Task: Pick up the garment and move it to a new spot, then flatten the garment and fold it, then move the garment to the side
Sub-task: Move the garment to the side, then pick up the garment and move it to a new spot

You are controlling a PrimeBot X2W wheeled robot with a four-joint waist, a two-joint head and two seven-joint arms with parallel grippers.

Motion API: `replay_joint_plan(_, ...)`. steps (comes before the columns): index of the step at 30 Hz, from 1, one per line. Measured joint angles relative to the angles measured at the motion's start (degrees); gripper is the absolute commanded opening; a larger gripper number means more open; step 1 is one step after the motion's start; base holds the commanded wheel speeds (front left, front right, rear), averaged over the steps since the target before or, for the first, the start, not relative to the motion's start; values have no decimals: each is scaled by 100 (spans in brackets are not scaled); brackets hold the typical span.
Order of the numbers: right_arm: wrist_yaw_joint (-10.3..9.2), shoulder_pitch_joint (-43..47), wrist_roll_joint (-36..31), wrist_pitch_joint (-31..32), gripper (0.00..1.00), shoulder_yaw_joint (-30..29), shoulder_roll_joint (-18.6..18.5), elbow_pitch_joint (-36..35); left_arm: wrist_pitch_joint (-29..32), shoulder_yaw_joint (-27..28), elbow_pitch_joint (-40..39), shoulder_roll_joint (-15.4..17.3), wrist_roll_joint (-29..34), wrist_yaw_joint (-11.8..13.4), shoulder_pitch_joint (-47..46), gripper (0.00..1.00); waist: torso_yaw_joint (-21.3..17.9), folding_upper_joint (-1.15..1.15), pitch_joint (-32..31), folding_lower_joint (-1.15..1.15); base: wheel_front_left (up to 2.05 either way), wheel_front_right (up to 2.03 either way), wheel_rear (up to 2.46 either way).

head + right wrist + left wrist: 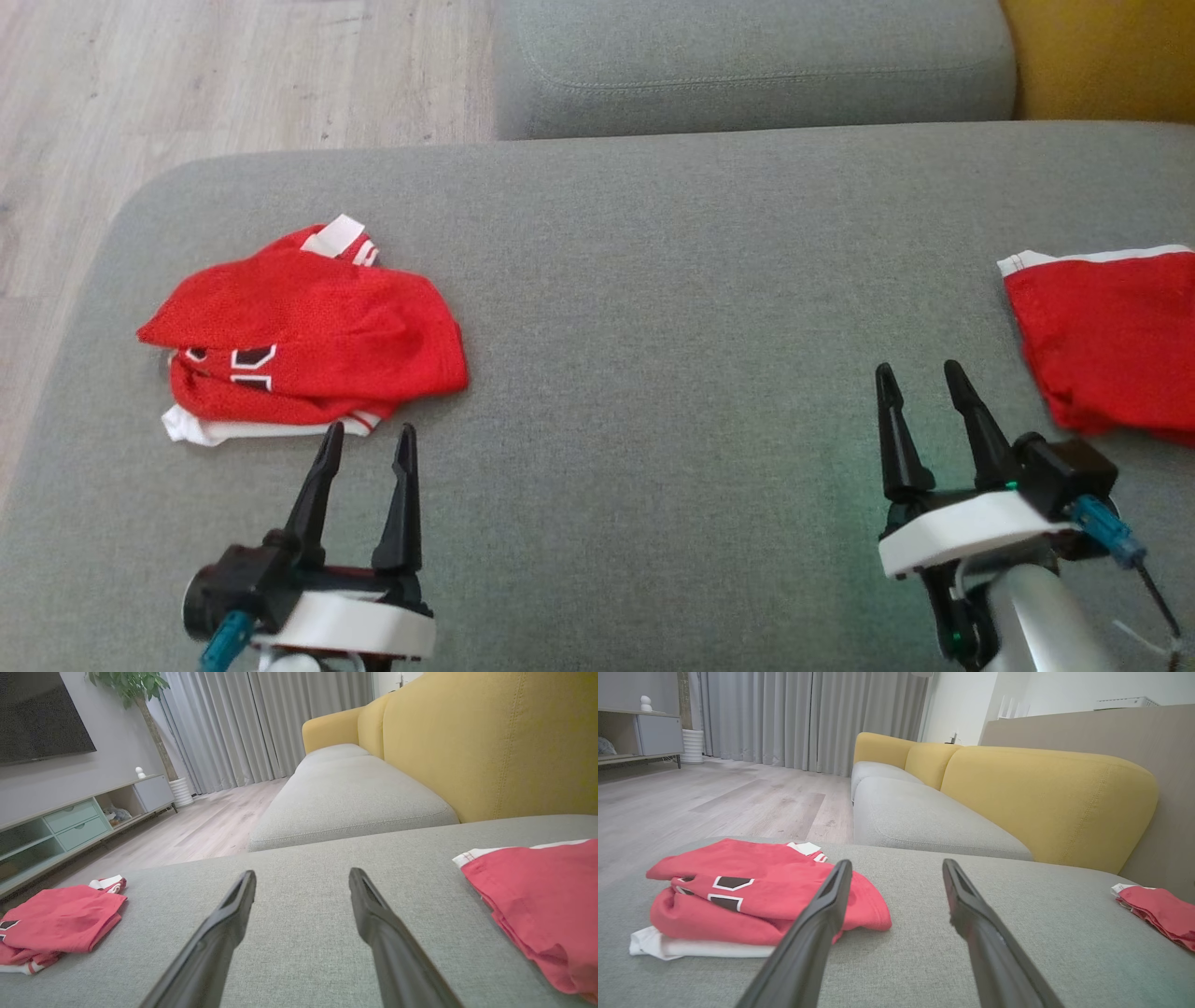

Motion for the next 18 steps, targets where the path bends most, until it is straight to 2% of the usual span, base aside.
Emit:
replay_joint_plan(10,0,1,134,-1,100,69,0,-138,-1,115,-67,-9,0,0,-9,100,90,0,11,0,0,0,0)
replay_joint_plan(15,0,39,156,-1,100,286,0,-192,0,110,-67,-10,-8,1,-7,100,290,0,-29,0,0,0,0)
replay_joint_plan(18,0,64,151,-3,100,449,0,-208,0,113,-66,-11,-7,3,-4,100,558,0,-57,0,0,0,0)
